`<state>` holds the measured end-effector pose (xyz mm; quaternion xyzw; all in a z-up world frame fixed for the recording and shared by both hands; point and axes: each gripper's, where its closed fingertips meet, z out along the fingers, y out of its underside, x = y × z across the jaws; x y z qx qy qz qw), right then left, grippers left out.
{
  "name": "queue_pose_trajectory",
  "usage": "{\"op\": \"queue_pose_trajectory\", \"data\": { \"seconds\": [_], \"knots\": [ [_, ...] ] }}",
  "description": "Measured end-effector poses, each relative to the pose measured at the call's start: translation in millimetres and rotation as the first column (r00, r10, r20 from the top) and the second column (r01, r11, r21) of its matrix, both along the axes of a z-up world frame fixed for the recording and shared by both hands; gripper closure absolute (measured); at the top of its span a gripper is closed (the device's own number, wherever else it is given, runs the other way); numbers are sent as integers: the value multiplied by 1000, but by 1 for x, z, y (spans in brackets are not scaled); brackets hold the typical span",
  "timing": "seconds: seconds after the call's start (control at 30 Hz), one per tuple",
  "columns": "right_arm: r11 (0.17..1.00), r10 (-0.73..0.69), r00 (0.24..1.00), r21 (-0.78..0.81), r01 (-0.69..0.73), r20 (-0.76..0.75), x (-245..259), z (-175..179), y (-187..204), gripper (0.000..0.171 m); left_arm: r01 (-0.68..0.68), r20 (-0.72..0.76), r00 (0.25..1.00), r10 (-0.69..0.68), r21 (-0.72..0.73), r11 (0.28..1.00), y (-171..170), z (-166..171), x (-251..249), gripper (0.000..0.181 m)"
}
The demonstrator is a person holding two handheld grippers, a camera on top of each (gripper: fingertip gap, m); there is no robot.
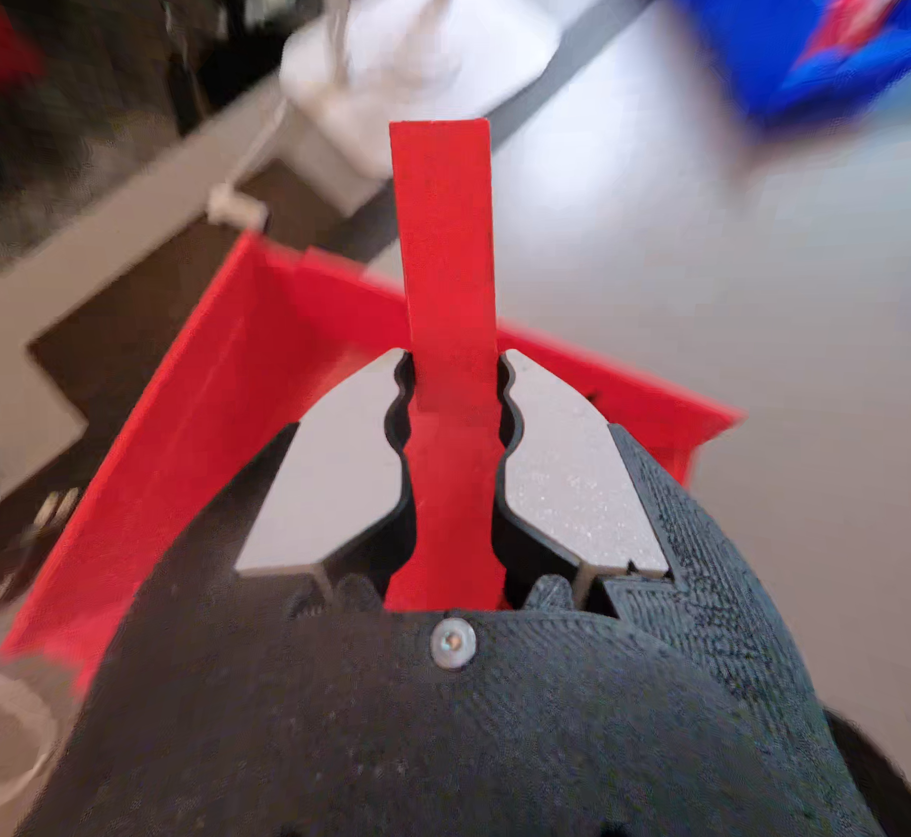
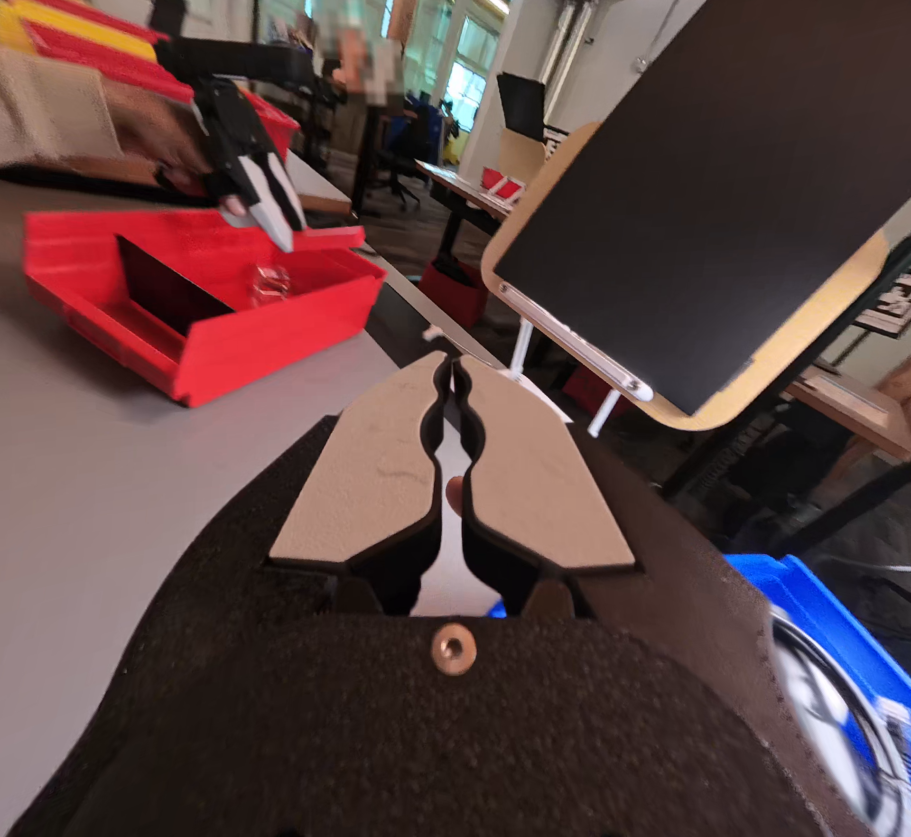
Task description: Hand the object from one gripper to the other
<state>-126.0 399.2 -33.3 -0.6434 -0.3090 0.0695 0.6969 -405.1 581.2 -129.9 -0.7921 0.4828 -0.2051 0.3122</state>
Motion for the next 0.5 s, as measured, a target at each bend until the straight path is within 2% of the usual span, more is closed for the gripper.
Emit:
{"op": "queue_pose_trajectory", "data": {
  "seconds": [0.03, 0.1, 0.17, 0.23, 0.33, 0.4, 0.5],
  "knots": [
    [999, 38, 998, 0, -38, -41, -8, 3, -2, 170, 42, 129, 991, -46, 33, 999, -16, 26, 18, 148],
    [991, 131, 983, 1, -132, -131, -28, 7, -7, 169, 187, 368, 905, -213, 105, 977, -65, 70, 56, 148],
    [970, 230, 947, -24, -241, -225, -52, 8, -14, 159, 317, 524, 770, -362, 178, 932, -118, 97, 90, 149],
    [927, 340, 885, -44, -372, -318, -77, 11, -25, 145, 437, 621, 625, -474, 225, 871, -167, 107, 121, 149],
    [865, 441, 806, -52, -499, -395, -101, 16, -40, 130, 559, 694, 473, -543, 241, 794, -218, 103, 155, 148],
    [843, 471, 798, -72, -532, -376, -110, 13, -47, 128, 602, 716, 423, -556, 237, 763, -237, 95, 167, 148],
    [821, 505, 801, -106, -561, -323, -122, 3, -54, 134, 622, 713, 413, -567, 234, 747, -247, 85, 173, 149]
  ]
}}
